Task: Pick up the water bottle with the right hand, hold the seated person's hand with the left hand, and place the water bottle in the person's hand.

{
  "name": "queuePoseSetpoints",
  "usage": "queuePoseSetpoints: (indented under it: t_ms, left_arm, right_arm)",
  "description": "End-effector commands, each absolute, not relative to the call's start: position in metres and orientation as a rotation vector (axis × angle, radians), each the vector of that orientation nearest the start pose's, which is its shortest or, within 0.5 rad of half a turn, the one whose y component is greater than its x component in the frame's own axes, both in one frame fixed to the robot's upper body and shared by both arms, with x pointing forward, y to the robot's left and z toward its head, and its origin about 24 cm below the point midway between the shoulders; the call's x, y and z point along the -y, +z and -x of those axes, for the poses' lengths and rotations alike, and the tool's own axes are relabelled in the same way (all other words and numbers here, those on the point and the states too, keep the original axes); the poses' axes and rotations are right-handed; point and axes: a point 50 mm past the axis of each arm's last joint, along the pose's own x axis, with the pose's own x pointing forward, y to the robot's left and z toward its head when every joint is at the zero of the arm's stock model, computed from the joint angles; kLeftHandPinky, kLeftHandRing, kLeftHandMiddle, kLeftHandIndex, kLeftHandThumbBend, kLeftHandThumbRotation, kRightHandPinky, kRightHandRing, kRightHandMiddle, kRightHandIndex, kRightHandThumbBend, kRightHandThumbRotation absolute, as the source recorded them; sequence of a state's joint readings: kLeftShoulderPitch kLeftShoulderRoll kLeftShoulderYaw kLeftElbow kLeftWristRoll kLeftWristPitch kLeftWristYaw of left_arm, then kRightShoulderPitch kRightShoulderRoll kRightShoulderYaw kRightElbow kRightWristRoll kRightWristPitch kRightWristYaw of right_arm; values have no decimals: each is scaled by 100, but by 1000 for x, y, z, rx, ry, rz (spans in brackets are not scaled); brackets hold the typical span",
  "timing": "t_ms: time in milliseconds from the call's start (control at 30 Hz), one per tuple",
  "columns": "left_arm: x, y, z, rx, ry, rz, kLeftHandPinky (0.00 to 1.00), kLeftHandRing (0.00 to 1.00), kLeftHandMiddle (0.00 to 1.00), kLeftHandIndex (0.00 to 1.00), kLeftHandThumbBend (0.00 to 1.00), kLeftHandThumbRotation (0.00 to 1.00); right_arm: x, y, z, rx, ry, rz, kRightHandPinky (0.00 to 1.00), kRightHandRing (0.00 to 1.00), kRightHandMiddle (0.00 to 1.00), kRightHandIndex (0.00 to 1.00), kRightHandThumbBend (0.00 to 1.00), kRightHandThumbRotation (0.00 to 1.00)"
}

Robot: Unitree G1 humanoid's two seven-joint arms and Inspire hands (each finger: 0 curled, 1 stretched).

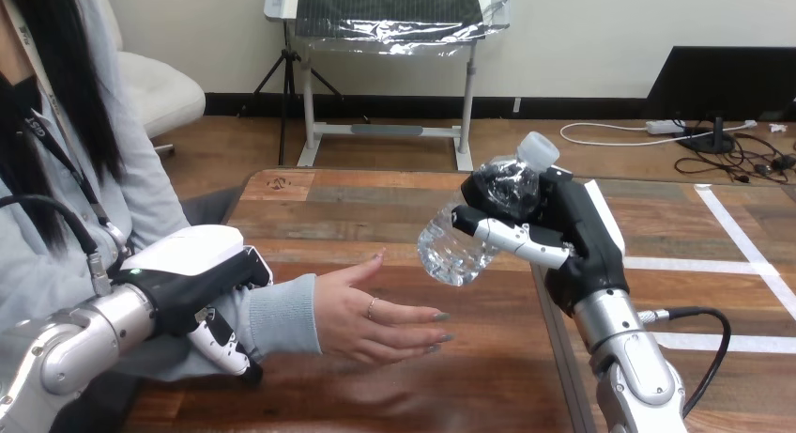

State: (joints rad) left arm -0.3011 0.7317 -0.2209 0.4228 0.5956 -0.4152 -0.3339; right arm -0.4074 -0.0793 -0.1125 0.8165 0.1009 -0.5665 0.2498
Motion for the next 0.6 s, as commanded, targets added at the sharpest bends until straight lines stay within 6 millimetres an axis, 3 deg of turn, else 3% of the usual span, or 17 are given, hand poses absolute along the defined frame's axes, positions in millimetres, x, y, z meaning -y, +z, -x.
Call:
queuePoseSetpoints:
  t_ms: [0, 567]
  left_arm:
    - [-225, 105, -311, 134, -568, -1390, 19, 24, 30, 30, 82, 0]
    - [-214, 115, -315, 177, -559, -1377, 18, 24, 30, 30, 83, 0]
  right_arm:
    - [150, 63, -334, 311, 197, -10, 34, 40, 48, 49, 74, 0]
    - [140, 55, -333, 292, 211, 1, 33, 40, 48, 49, 75, 0]
